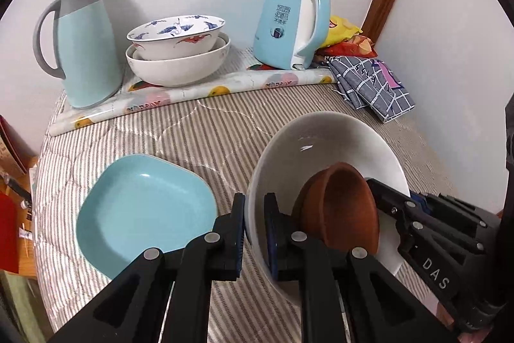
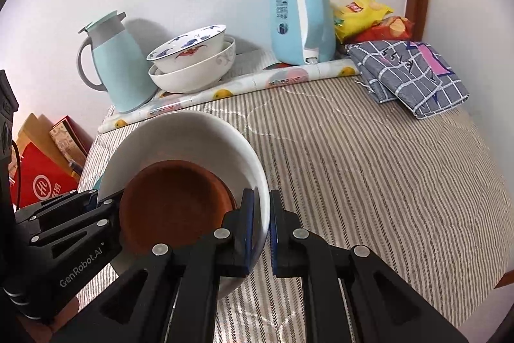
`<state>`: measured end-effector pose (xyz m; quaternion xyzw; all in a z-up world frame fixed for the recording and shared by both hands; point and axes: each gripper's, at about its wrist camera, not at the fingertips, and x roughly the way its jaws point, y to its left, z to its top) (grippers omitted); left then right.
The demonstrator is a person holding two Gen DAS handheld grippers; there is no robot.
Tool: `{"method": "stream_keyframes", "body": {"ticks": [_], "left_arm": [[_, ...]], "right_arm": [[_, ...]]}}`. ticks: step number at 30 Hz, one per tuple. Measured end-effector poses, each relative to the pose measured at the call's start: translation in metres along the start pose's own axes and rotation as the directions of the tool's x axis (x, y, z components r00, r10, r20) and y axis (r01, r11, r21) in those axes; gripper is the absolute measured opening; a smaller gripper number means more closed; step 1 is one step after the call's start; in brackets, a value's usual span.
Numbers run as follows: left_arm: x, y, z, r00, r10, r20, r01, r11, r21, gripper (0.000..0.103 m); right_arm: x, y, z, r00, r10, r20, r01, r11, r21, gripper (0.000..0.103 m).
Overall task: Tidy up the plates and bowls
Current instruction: 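Carry the white bowl with both grippers onto the teal plate stack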
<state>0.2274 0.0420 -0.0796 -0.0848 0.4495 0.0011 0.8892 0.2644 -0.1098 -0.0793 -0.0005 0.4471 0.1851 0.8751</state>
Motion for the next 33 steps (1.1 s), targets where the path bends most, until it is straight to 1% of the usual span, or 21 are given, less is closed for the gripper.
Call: {"method": "stream_keyframes", "body": {"ticks": [3, 13, 23, 33], "left_arm": [[0.001, 0.007, 0.002, 1.000, 0.001, 0.001, -0.001, 1.000, -0.019, 0.012], [0.003, 0.025, 0.000, 1.000, 0.005, -0.001, -0.005, 0.999, -0.054, 0.012], [-0.002, 0.041, 0.003, 1.000, 0.005, 0.012, -0.004, 0.997, -0.078, 0.012], [-0.012, 0.063, 0.002, 0.999, 0.022, 0.026, -0.019, 0.994, -0.106, 0.012]], "right_arm": [[0.003, 0.006, 0.002, 1.000, -0.002, 0.009, 0.002, 1.000, -0.012, 0.008], [0.015, 0.019, 0.006, 1.000, 0.016, -0.012, -0.017, 1.000, -0.014, 0.008], [0.018, 0.035, 0.011, 1.000, 0.019, -0.010, -0.019, 0.999, -0.035, 0.008], [0.022, 0.059, 0.012, 0.999, 0.035, -0.010, -0.035, 0.998, -0.058, 0.008]]}}
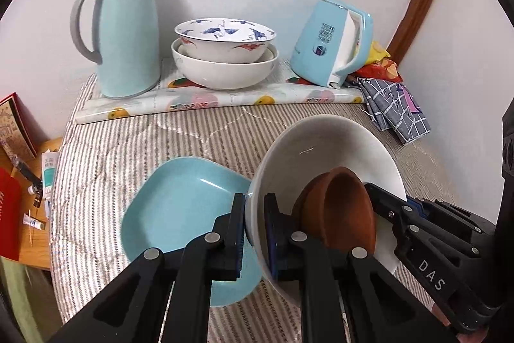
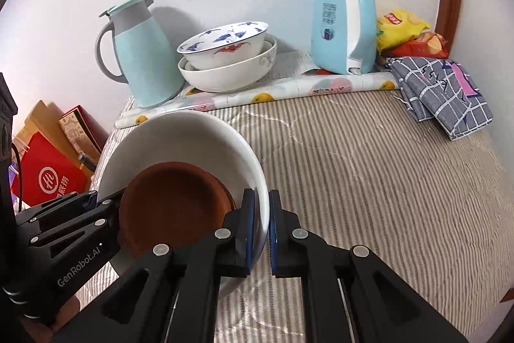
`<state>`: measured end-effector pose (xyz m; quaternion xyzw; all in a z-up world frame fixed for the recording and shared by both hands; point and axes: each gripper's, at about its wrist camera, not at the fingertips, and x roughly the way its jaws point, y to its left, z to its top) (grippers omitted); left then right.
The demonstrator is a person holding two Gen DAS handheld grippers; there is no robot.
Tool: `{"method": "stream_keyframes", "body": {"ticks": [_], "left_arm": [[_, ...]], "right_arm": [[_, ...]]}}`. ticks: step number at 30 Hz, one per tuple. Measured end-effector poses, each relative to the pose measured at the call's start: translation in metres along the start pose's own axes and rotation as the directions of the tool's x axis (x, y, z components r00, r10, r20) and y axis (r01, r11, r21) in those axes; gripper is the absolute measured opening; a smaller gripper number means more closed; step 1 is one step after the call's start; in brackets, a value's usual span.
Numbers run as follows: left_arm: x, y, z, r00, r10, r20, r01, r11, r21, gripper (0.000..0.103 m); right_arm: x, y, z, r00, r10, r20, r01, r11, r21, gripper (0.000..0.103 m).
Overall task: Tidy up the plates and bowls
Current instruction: 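Carry the white bowl with both grippers onto the teal plate stack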
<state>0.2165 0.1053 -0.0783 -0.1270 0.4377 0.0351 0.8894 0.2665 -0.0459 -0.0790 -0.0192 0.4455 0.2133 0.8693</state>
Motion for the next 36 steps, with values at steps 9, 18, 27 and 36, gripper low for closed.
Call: {"method": "stream_keyframes", "body": {"ticks": [9, 18, 27, 36], "left_arm": [[-0.006, 0.020, 0.001, 1.000, 0.013, 0.008, -0.013, 1.000, -0.024, 0.012], [-0.006, 0.035, 0.001, 1.000, 0.018, 0.006, -0.018, 0.999, -0.043, 0.012], [0.003, 0.054, -0.002, 0.999, 0.029, -0.016, -0.030, 0.997, -0.068, 0.012], [0.011, 0.072, -0.006, 0.999, 0.038, -0.035, -0.041, 0.995, -0.092, 0.012]], "right_arm": [[0.006, 0.020, 0.002, 1.000, 0.016, 0.001, -0.016, 1.000, -0.018, 0.008], [0.013, 0.033, 0.004, 1.000, 0.023, -0.007, -0.023, 0.999, -0.034, 0.008], [0.030, 0.047, 0.002, 0.999, 0.032, -0.040, -0.034, 0.998, -0.045, 0.008], [0.047, 0.060, -0.001, 0.997, 0.035, -0.070, -0.039, 0.997, -0.064, 0.008]]}}
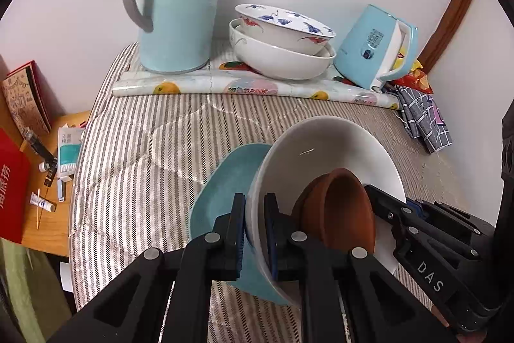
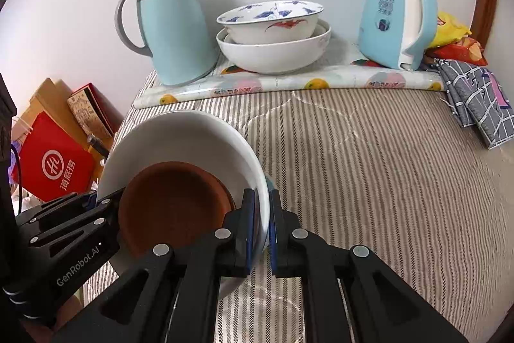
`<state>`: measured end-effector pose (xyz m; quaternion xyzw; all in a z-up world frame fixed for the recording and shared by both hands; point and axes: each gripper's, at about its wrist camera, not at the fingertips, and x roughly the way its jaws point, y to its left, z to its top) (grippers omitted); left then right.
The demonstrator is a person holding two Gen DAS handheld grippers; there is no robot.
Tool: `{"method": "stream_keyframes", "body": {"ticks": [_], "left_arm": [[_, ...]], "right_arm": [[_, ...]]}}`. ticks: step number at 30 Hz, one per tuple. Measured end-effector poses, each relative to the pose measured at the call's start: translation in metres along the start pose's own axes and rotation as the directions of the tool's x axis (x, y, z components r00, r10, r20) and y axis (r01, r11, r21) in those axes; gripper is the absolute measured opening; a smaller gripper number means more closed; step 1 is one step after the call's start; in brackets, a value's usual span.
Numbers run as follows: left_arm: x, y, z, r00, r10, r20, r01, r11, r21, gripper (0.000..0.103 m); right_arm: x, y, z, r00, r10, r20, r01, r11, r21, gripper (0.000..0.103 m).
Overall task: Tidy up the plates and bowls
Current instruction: 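Carry the white bowl with both grippers onto the teal plate stack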
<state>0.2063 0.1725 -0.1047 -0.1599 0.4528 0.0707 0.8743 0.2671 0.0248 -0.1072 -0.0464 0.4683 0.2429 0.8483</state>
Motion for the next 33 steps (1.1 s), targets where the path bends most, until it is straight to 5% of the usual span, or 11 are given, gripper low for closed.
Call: {"method": "stream_keyframes", "body": {"ticks": [33], "left_arm": [[0.039, 0.018, -0.004, 0.996, -0.003, -0.086, 0.001, 1.000, -0.024, 0.013]], "right_arm": [[0.044, 0.003, -0.002, 0.996, 0.000, -0.086, 0.000, 1.000, -0.003, 0.008]]}}
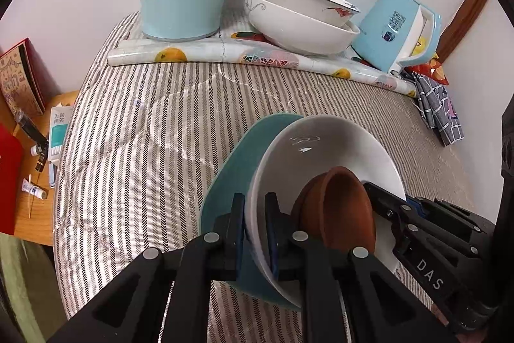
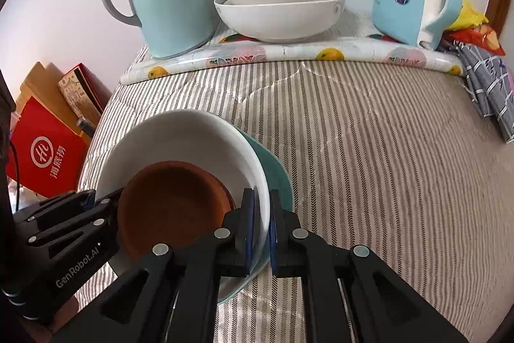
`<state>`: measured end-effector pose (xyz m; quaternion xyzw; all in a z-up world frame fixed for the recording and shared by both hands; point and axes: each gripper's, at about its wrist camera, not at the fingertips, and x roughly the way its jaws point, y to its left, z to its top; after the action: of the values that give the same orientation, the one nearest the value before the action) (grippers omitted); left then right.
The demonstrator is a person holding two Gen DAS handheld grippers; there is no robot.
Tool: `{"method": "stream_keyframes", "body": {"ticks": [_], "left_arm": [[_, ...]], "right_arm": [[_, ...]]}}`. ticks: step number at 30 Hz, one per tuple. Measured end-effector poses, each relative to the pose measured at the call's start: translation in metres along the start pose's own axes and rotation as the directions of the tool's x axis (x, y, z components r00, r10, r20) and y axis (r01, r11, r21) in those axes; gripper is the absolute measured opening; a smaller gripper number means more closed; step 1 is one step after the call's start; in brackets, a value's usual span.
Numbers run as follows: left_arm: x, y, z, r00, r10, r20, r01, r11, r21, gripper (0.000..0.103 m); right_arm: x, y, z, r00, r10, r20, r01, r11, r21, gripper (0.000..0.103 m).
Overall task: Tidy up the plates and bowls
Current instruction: 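Carry the white bowl with both grippers onto the teal plate stack, then open both grippers to release the white bowl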
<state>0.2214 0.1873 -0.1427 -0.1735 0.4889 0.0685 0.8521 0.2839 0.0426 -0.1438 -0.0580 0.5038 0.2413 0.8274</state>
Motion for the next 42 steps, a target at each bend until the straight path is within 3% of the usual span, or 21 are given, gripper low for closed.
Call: {"method": "stream_keyframes", "body": {"ticks": [10, 22, 24, 28, 32, 36, 42], "left_arm": [[0.001, 0.000, 0.000, 1.000, -0.001, -0.007, 0.001, 1.000, 0.008, 0.014], [-0.020, 0.000, -0.005, 0.998, 0.064, -0.004, -0.064, 0.997, 0.031, 0.030], [-0.027, -0.001, -0.008, 0.997, 0.078, 0.007, -0.078, 0.996, 0.032, 0.039], [-0.049, -0.006, -0.016, 0.993, 0.099, 0.062, -0.102, 0.994, 0.035, 0.047], [-0.073, -0.016, -0.025, 0.986, 0.098, 0.132, -0.105, 0.994, 0.042, 0.064], [-0.095, -0.031, -0.038, 0.975, 0.101, 0.196, -0.113, 0.993, 0.047, 0.073], [-0.121, -0.056, -0.062, 0.963, 0.105, 0.250, -0.124, 0.990, 0.062, 0.074]], "right_arm": [[0.001, 0.000, 0.001, 1.000, 0.013, -0.003, -0.013, 1.000, -0.017, 0.009], [-0.025, -0.004, -0.004, 0.998, 0.023, 0.052, -0.022, 1.000, -0.023, 0.011], [-0.034, -0.006, -0.007, 0.998, 0.015, 0.066, -0.014, 1.000, -0.022, 0.013], [-0.059, -0.009, -0.014, 0.994, -0.025, 0.110, 0.029, 0.999, -0.036, 0.024], [-0.088, -0.013, -0.024, 0.984, -0.067, 0.162, 0.073, 0.997, -0.030, 0.042], [-0.117, -0.018, -0.039, 0.973, -0.110, 0.204, 0.116, 0.993, -0.021, 0.048], [-0.152, -0.027, -0.069, 0.965, -0.110, 0.239, 0.109, 0.994, 0.014, 0.050]]}}
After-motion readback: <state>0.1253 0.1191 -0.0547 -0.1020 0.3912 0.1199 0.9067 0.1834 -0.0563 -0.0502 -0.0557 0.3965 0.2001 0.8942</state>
